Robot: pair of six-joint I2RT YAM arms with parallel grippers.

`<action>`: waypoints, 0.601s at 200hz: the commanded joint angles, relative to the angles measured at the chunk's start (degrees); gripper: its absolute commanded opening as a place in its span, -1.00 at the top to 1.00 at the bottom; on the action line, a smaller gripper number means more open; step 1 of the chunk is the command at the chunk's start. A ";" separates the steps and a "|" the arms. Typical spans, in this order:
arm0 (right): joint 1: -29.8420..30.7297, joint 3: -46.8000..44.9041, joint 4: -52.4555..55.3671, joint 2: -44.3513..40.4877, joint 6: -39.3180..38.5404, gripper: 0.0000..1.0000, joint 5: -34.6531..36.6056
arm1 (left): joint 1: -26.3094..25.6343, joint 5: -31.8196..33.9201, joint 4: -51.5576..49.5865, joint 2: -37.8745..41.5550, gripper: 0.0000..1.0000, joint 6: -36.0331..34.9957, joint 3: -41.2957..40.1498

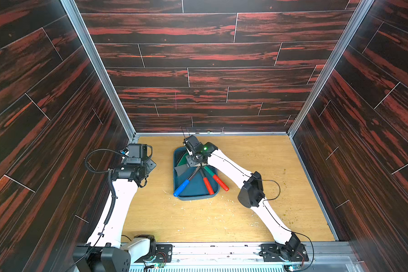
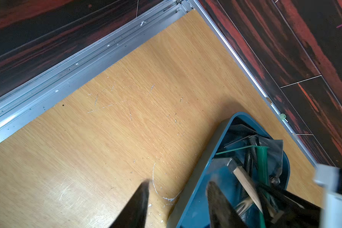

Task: Put the small hoe into the storage box
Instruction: Place the hoe in the storage box.

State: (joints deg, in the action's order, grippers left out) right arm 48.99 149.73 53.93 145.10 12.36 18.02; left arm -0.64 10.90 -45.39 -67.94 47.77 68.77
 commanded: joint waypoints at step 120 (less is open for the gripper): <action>-20.42 -29.32 -5.17 -21.00 7.60 0.65 -1.48 | 0.38 -1.58 1.47 -1.56 -0.02 -1.55 0.61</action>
State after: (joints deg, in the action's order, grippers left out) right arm 28.23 125.64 50.19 127.35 19.29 18.68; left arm -0.62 9.26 -43.83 -69.36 46.96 68.77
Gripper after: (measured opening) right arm 0.192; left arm 0.507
